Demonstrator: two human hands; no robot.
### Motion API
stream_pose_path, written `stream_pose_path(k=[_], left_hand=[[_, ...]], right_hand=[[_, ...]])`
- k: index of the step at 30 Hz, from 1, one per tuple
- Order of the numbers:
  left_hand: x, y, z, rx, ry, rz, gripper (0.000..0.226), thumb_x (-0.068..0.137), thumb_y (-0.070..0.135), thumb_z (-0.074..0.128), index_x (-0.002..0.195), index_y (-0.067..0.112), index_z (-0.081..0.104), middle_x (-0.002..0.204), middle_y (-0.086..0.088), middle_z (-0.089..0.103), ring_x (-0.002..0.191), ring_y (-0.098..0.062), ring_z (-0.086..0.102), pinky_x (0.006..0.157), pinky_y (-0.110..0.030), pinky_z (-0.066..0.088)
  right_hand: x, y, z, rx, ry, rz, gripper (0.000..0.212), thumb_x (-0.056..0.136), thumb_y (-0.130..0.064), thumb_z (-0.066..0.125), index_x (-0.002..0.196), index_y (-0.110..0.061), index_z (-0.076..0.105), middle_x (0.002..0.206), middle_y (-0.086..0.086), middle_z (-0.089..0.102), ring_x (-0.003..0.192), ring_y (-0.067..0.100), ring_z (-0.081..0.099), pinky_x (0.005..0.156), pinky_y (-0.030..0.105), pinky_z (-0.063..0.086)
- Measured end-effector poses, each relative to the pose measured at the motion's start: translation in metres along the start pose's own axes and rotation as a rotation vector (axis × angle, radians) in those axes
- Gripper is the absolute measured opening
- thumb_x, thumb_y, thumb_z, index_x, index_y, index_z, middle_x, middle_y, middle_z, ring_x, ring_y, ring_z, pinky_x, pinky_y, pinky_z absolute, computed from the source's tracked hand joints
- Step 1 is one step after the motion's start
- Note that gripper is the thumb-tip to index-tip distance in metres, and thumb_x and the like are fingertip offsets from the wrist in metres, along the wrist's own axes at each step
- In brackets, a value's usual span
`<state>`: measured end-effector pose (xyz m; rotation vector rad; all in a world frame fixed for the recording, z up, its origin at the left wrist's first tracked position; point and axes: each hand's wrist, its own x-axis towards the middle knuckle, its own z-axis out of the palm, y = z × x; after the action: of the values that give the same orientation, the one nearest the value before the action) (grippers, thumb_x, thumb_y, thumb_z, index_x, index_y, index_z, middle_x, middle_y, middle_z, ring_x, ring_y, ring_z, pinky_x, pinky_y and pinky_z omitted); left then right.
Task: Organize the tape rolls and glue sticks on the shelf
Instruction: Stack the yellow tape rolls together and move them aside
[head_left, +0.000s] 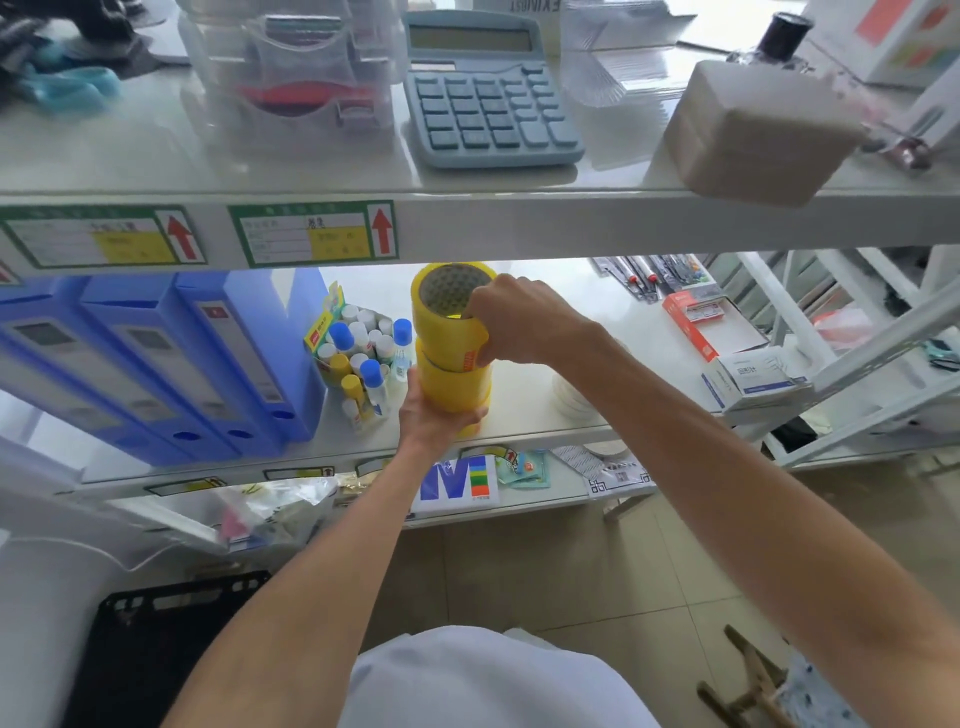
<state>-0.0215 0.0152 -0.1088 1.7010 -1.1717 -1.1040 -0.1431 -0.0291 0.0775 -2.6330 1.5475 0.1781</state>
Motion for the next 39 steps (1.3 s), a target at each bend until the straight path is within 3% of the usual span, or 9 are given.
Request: stream_pose_path(k=[3, 7, 16, 20, 23, 28, 30, 34, 39], left_hand=[[-0.001, 0.001, -0.002, 0.020, 0.003, 0.000, 0.096, 0.063, 0.033, 0.093, 0.136, 0.028, 0.032, 0.124, 0.003, 0.054, 0.106, -0.020, 0.053, 0.080, -0.026, 0.046], [-0.002, 0.004, -0.003, -0.011, -0.033, -0.012, 0.087, 0.073, 0.024, 0.089, 0.139, 0.024, 0.032, 0.125, 0.002, 0.051, 0.106, -0.017, 0.050, 0.064, -0.007, 0.044], [-0.004, 0.008, -0.005, 0.050, -0.018, 0.010, 0.093, 0.067, 0.035, 0.091, 0.138, 0.024, 0.031, 0.132, -0.004, 0.054, 0.106, -0.019, 0.050, 0.085, -0.030, 0.046], [-0.003, 0.008, -0.005, 0.053, -0.023, 0.017, 0.092, 0.066, 0.035, 0.091, 0.136, 0.024, 0.033, 0.131, -0.004, 0.055, 0.109, -0.022, 0.053, 0.083, -0.028, 0.045], [-0.003, 0.006, -0.007, 0.068, -0.017, 0.022, 0.094, 0.066, 0.035, 0.091, 0.138, 0.023, 0.032, 0.129, -0.004, 0.057, 0.103, -0.018, 0.051, 0.083, -0.027, 0.045], [-0.006, 0.007, -0.007, 0.073, -0.020, 0.038, 0.093, 0.065, 0.034, 0.092, 0.137, 0.021, 0.034, 0.124, -0.004, 0.060, 0.101, -0.018, 0.055, 0.079, -0.025, 0.046], [-0.008, 0.008, -0.007, 0.080, -0.021, 0.037, 0.093, 0.064, 0.033, 0.093, 0.136, 0.020, 0.036, 0.123, -0.004, 0.061, 0.099, -0.018, 0.054, 0.080, -0.026, 0.046], [-0.012, 0.005, -0.006, 0.079, 0.008, 0.039, 0.093, 0.062, 0.036, 0.093, 0.136, 0.021, 0.038, 0.118, -0.001, 0.062, 0.100, -0.019, 0.059, 0.082, -0.031, 0.053], [-0.016, 0.001, -0.003, 0.064, 0.058, 0.003, 0.084, 0.063, 0.040, 0.091, 0.129, 0.023, 0.041, 0.105, -0.005, 0.067, 0.094, -0.026, 0.068, 0.075, -0.036, 0.061]], right_hand=[[-0.004, -0.004, 0.001, 0.022, 0.022, 0.012, 0.034, 0.075, -0.034, 0.085, 0.101, -0.017, 0.072, 0.088, 0.007, 0.060, 0.074, 0.030, 0.056, 0.065, 0.035, 0.043], [-0.011, -0.004, 0.001, 0.036, 0.036, 0.026, 0.030, 0.078, -0.031, 0.084, 0.102, -0.017, 0.072, 0.090, 0.007, 0.061, 0.076, 0.032, 0.060, 0.064, 0.036, 0.047], [-0.009, -0.005, 0.006, 0.061, 0.035, -0.018, 0.042, 0.075, -0.036, 0.087, 0.110, -0.019, 0.069, 0.102, 0.004, 0.068, 0.089, 0.033, 0.068, 0.076, 0.045, 0.059], [-0.032, 0.009, 0.025, 0.237, 0.311, -0.042, 0.084, 0.069, -0.030, 0.092, 0.142, -0.028, 0.052, 0.148, -0.005, 0.051, 0.090, 0.023, 0.070, 0.074, 0.039, 0.058], [-0.064, 0.015, 0.079, 0.413, 0.627, 0.123, 0.078, 0.074, -0.018, 0.089, 0.141, -0.023, 0.049, 0.146, -0.003, 0.046, 0.083, 0.011, 0.064, 0.067, 0.032, 0.059], [-0.059, 0.011, 0.176, 0.671, 0.172, 0.439, 0.111, 0.066, -0.026, 0.096, 0.155, -0.016, 0.031, 0.155, 0.008, 0.043, 0.133, 0.024, 0.052, 0.109, 0.042, 0.048], [-0.049, 0.000, 0.194, 0.779, 0.124, 0.478, 0.120, 0.062, -0.030, 0.098, 0.157, -0.018, 0.026, 0.159, 0.008, 0.041, 0.141, 0.028, 0.046, 0.114, 0.044, 0.043], [-0.032, -0.021, 0.200, 0.966, 0.249, 0.469, 0.109, 0.059, -0.041, 0.094, 0.147, -0.028, 0.031, 0.132, 0.003, 0.066, 0.115, 0.026, 0.066, 0.095, 0.043, 0.058], [-0.027, -0.033, 0.193, 1.006, 0.294, 0.468, 0.070, 0.074, -0.003, 0.083, 0.133, -0.013, 0.047, 0.098, 0.009, 0.072, 0.087, 0.027, 0.072, 0.061, 0.016, 0.057]])
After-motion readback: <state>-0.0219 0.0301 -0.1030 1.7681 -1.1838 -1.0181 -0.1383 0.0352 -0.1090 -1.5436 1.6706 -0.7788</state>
